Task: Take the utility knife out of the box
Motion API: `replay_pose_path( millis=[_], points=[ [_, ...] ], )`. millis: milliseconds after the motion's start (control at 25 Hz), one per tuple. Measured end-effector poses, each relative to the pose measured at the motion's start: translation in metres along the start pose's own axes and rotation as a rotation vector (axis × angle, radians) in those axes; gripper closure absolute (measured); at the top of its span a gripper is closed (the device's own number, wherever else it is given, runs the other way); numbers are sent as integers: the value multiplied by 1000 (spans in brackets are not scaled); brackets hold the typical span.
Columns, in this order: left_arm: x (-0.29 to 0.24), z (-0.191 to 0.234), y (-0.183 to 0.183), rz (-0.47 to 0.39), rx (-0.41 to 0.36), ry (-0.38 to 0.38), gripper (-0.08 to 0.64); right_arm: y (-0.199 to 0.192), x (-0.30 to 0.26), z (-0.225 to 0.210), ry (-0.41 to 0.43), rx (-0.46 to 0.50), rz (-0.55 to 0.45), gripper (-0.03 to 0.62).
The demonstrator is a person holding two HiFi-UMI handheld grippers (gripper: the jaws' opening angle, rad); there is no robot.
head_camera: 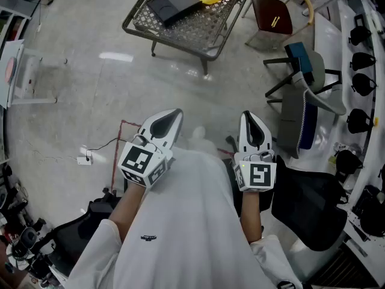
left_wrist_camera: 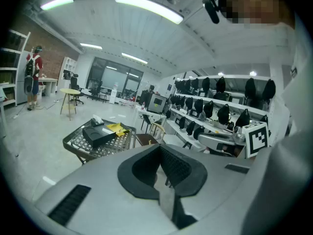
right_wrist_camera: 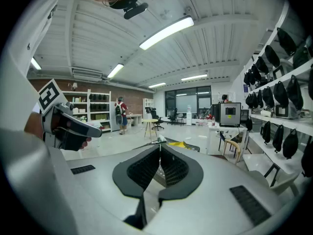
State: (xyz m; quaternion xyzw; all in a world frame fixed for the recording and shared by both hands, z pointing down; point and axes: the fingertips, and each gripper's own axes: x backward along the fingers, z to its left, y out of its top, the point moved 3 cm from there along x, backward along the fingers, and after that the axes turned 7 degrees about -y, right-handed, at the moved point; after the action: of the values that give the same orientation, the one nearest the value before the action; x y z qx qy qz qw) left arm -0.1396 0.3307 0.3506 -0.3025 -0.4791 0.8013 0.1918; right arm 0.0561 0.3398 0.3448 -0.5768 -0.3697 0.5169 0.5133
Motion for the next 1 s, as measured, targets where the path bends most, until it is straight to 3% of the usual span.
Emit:
replay_pose_path(
  millis=[440,600,1000],
  points=[
    [-15,-32,2,-47,-23,-18,557,3,27,-27,-27,10,-38,589],
    [-24,-43,2,-43,-25,-31,557,1,33,-36,-36,-27,-38,589],
    [-56,-31,10,-2,-10,-57,557,-4,13,-50,-50,-56,-5,589]
  ],
)
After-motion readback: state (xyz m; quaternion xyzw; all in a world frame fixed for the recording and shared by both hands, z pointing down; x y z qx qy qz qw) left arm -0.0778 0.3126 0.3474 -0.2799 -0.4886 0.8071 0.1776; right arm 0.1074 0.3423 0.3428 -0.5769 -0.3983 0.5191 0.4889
